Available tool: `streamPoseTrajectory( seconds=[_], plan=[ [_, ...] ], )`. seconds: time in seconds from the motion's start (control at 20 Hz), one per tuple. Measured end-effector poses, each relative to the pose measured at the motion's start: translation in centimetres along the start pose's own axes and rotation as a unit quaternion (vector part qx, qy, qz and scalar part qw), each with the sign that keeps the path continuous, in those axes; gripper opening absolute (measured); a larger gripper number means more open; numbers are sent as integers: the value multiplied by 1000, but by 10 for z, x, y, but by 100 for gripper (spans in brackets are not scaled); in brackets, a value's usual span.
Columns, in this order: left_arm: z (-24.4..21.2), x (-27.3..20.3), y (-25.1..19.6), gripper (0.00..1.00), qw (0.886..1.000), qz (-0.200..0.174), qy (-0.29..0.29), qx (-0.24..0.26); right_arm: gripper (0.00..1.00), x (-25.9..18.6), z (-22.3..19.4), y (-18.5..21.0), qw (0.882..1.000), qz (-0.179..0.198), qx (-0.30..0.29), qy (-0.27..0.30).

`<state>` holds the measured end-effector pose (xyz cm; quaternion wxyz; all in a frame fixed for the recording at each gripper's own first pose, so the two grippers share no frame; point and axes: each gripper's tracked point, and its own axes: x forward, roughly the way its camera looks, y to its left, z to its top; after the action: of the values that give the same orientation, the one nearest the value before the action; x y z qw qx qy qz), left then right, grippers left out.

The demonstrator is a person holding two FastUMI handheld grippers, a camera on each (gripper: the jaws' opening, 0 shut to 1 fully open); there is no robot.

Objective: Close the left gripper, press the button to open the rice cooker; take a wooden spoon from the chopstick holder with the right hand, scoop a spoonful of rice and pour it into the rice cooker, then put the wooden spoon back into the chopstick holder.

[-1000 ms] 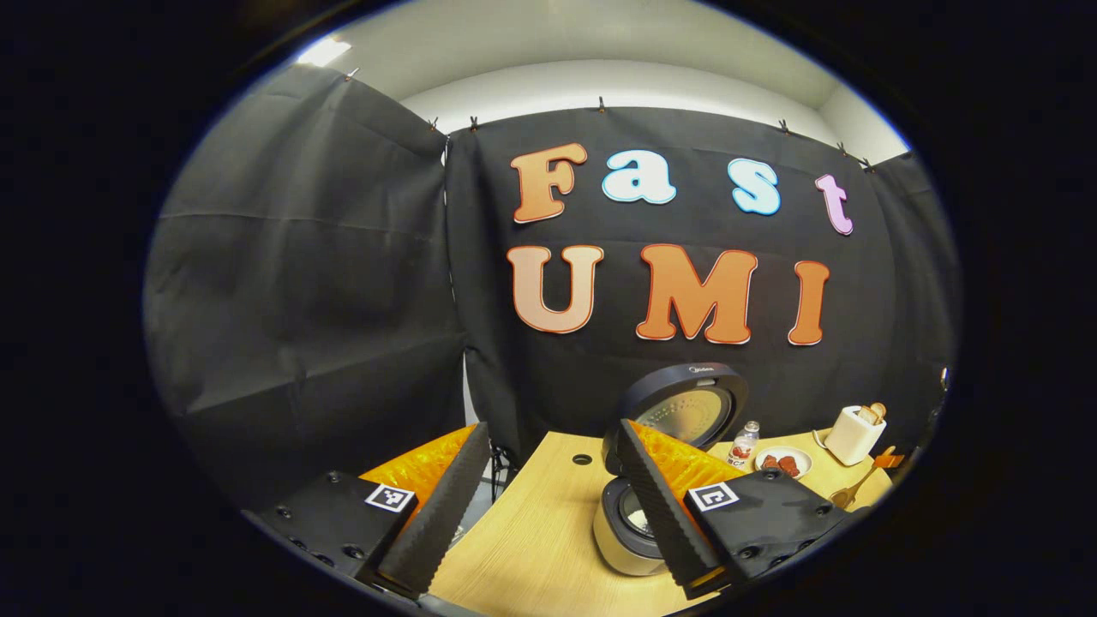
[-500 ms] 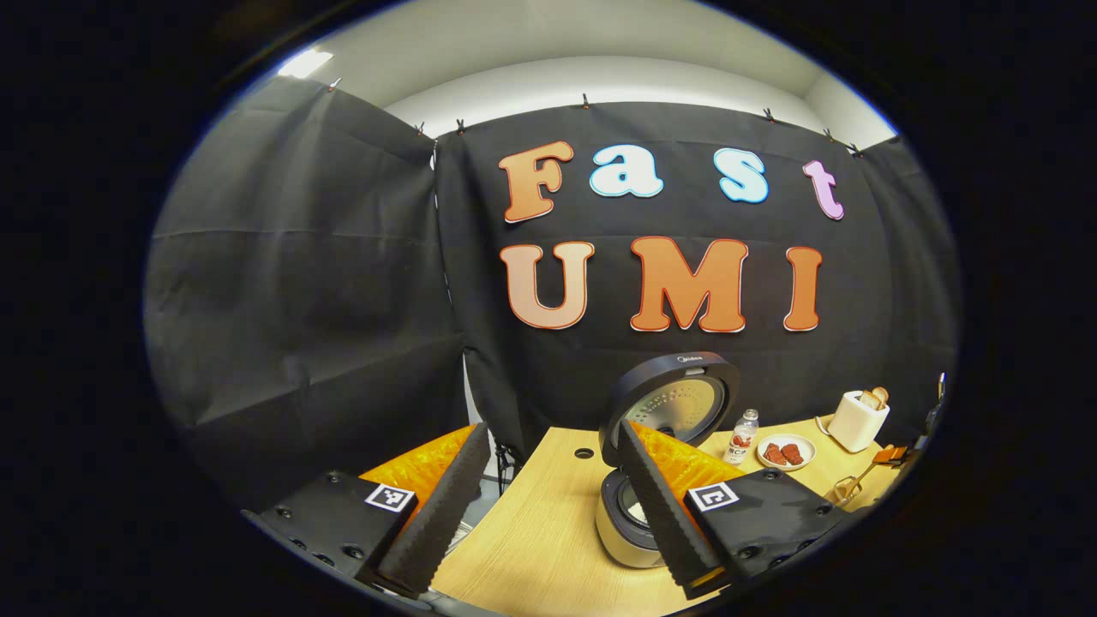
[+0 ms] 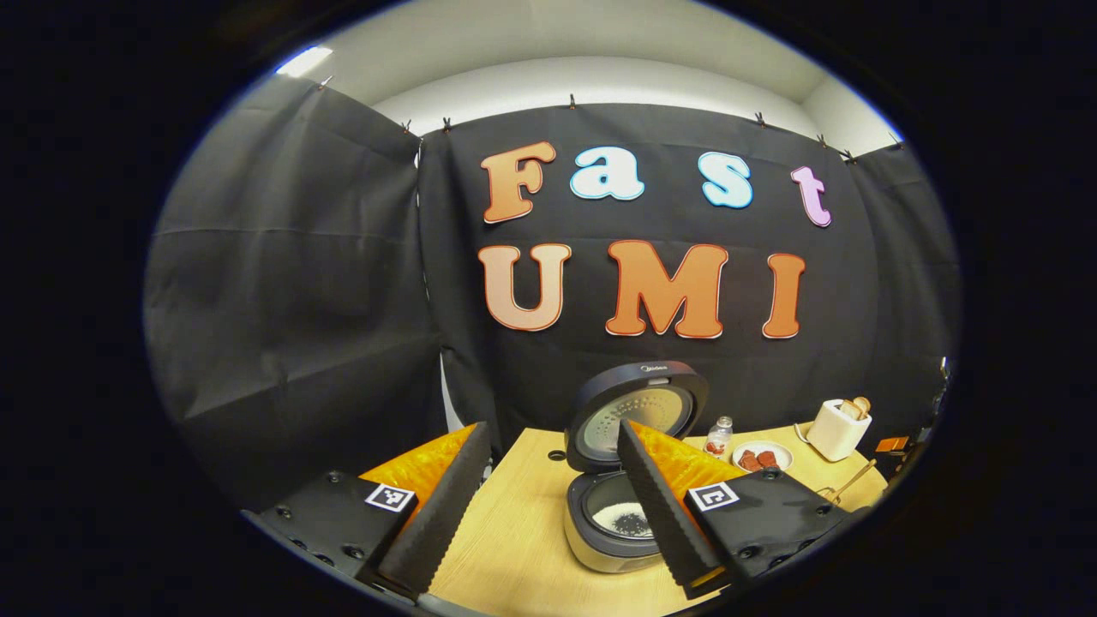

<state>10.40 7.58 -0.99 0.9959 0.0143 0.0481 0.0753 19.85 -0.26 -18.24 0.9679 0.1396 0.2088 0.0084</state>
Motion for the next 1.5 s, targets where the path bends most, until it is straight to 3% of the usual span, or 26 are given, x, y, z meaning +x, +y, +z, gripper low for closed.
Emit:
streamPoseTrajectory(
  seconds=[0.35,0.65,0.9,1.1,1.35,1.5],
  plan=[
    [62,61,-54,100,999,-37,-25,-21,94,-73,111,37,993,17,-88,-75],
    [88,154,-95,99,999,-47,-3,-9,95,-124,154,64,987,52,-105,-106],
    [70,227,-123,98,997,-55,45,5,95,-137,164,56,986,44,-115,-116],
    [32,279,-135,98,994,-57,91,21,95,-139,167,50,986,43,-109,-114],
    [-14,290,-135,99,988,-52,142,13,95,-138,170,45,987,45,-105,-116],
    [-19,269,-138,98,989,-59,132,0,95,-134,163,51,987,56,-102,-109]
  ],
)
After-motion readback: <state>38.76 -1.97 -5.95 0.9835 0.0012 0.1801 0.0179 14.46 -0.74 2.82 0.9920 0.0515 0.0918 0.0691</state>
